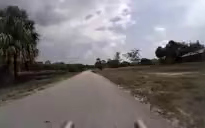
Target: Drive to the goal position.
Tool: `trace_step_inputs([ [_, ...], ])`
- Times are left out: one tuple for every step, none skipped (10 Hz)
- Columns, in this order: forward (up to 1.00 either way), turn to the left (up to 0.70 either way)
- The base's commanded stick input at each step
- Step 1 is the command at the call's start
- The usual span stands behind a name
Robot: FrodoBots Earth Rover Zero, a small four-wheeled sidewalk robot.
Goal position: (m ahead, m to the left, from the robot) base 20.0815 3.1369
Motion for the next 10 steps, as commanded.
trace_step_inputs([
  [0.85,0.00],
  [0.85,0.00],
  [0.85,0.02],
  [0.85,0.23],
  [0.85,0.33],
  [0.85,0.13],
  [0.85,0.00],
  [0.85,0.00],
  [0.85,0.00],
  [0.85,0.00],
])
